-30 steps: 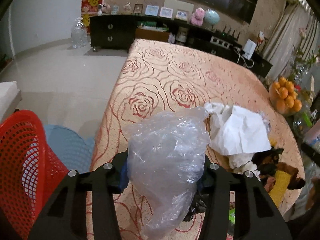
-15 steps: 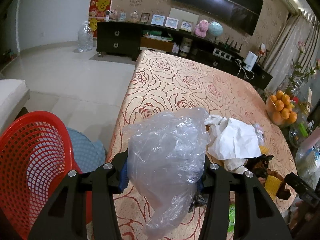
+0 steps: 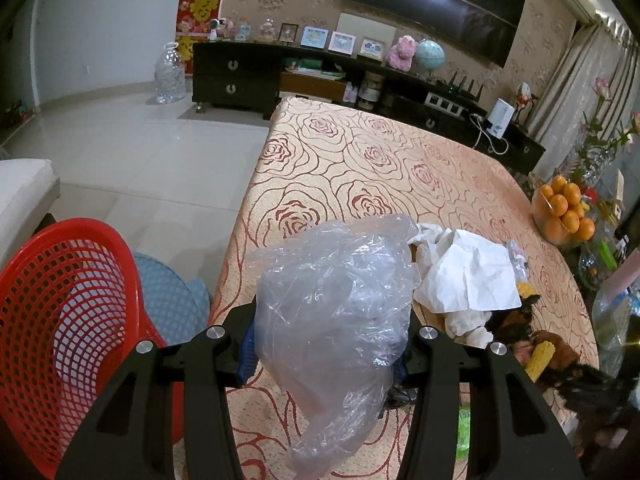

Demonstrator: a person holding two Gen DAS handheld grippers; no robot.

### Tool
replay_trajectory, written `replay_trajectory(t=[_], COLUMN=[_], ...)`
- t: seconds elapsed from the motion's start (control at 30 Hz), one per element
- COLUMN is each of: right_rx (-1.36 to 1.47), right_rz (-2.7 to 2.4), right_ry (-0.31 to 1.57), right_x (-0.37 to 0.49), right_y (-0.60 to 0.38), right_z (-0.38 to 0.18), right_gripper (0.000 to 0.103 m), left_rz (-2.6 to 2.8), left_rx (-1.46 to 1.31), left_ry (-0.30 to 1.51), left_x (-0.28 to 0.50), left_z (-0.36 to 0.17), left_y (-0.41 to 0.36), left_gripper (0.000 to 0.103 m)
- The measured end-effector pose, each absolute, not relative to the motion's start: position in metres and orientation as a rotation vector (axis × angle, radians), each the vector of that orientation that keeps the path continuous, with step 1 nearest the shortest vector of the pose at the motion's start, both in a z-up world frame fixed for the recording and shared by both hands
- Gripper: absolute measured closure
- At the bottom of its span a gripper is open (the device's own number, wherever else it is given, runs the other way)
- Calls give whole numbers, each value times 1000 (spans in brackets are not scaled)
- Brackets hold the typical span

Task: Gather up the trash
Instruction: 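Lift the clear plastic bag with the left tool while the right tool grasps the brown cloth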

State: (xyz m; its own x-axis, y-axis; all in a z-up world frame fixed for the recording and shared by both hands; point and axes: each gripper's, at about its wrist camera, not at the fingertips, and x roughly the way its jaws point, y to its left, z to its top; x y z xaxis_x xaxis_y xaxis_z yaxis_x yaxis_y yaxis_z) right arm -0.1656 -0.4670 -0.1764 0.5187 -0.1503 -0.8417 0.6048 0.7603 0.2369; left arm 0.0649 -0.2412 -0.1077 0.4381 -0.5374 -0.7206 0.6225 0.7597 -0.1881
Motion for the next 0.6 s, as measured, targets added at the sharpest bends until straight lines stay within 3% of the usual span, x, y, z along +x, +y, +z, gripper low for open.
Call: replay_trajectory(t=[0.4, 0.6], right_rx=[570, 573], right_rz=[-558, -594], right_ry=[818, 762], right_x=[-175, -179], right_y=[-483, -490], right_z=[-166, -153], right_gripper=[58, 64], left_rz=[-714, -723], left_rx=[104, 109], left_ry=[827, 803], left_x=[62, 57], left_z=[-104, -97], left_y=[-239, -238], left_gripper=[56, 56])
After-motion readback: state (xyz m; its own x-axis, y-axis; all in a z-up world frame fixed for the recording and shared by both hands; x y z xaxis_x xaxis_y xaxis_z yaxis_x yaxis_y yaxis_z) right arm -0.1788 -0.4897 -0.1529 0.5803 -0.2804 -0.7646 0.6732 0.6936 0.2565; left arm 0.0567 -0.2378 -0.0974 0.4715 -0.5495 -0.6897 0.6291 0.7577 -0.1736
